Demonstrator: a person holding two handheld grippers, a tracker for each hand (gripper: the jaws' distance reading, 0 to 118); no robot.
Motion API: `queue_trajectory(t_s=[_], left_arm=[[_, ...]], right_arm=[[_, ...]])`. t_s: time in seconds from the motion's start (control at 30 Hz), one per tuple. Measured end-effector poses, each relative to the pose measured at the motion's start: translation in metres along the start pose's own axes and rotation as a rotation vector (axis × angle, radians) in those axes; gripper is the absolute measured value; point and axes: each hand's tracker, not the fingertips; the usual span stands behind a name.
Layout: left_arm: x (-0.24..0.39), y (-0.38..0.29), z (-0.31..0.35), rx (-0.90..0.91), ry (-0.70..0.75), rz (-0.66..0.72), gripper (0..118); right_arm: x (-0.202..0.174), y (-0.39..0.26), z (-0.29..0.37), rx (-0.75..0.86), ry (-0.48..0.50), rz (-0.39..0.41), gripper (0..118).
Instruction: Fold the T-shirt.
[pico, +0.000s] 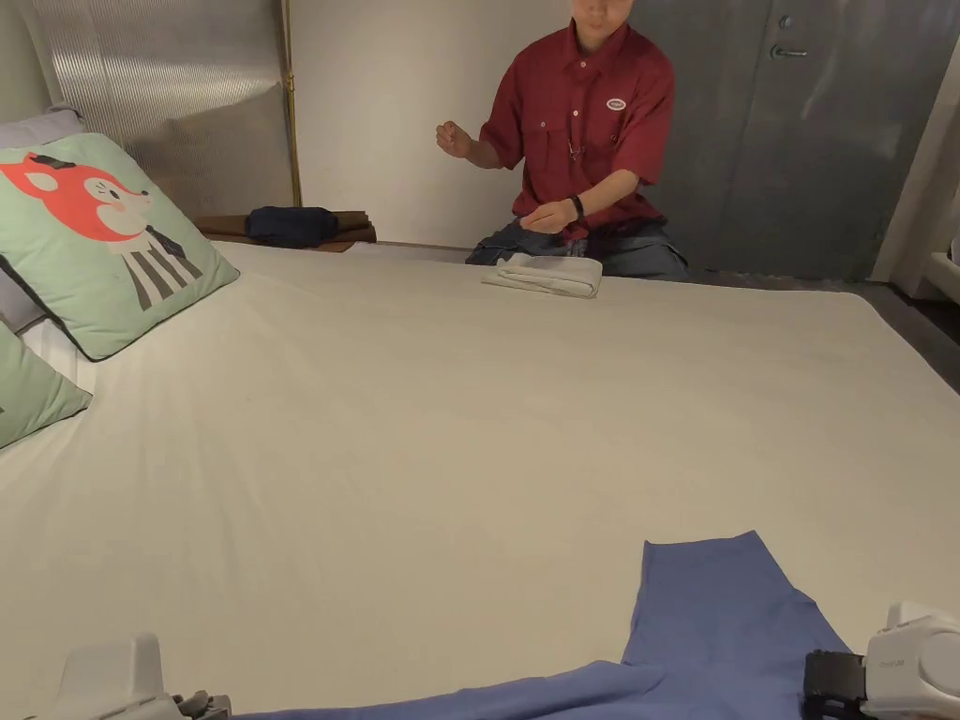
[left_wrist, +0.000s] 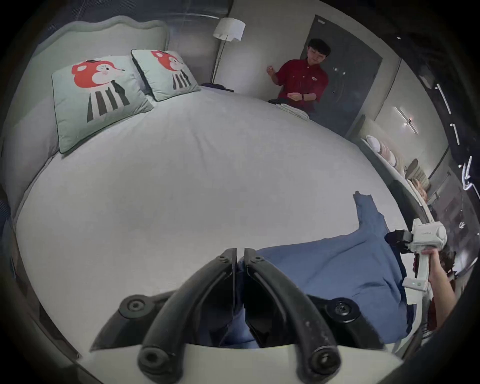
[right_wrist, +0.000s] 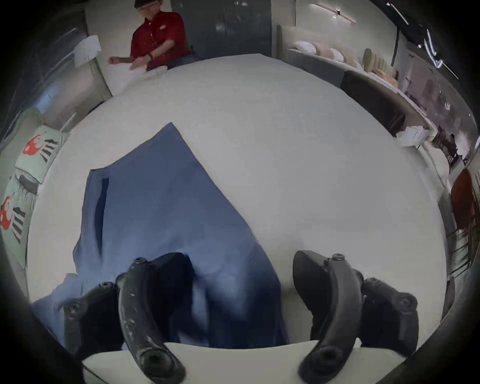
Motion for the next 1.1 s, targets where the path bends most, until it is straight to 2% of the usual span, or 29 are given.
queue_trajectory(t_s=[0.03, 0.07, 0.1, 0.2, 0.27, 0.33, 0.53, 0.73, 0.9, 1.1], left_arm=[[0.0, 0.0, 0.0, 0.002, 0.0, -0.006, 1], [0.0, -0.001, 0.001, 0.008, 0.001, -0.013, 1], [0.0, -0.001, 0.002, 0.015, 0.005, -0.021, 1], [0.0, -0.001, 0.01, 0.033, 0.008, -0.032, 1], [0.001, -0.001, 0.022, 0.059, -0.002, -0.027, 1], [0.002, -0.002, 0.035, 0.091, -0.002, -0.041, 1], [0.006, -0.011, 0.078, 0.181, -0.009, -0.061, 1], [0.01, -0.041, 0.121, 0.314, 0.001, -0.101, 1], [0.006, -0.071, 0.144, 0.388, -0.009, -0.109, 1], [0.004, -0.077, 0.161, 0.487, -0.014, -0.087, 1]], right_arm=[[-0.001, -0.002, 0.008, 0.043, -0.001, 0.032, 56], [-0.007, -0.008, 0.023, 0.07, 0.024, 0.058, 19], [-0.006, -0.012, 0.031, 0.082, 0.051, 0.063, 3], [0.003, -0.022, 0.055, 0.186, 0.066, 0.058, 3], [0.013, -0.036, 0.083, 0.257, 0.1, -0.008, 3], [0.026, -0.05, 0.104, 0.322, 0.133, -0.036, 3], [0.037, -0.11, 0.196, 0.496, 0.166, -0.022, 2], [0.036, -0.181, 0.271, 0.671, 0.126, -0.01, 2], [0.037, -0.23, 0.298, 0.742, 0.058, 0.018, 2], [0.039, -0.243, 0.319, 0.819, 0.062, 0.009, 2]])
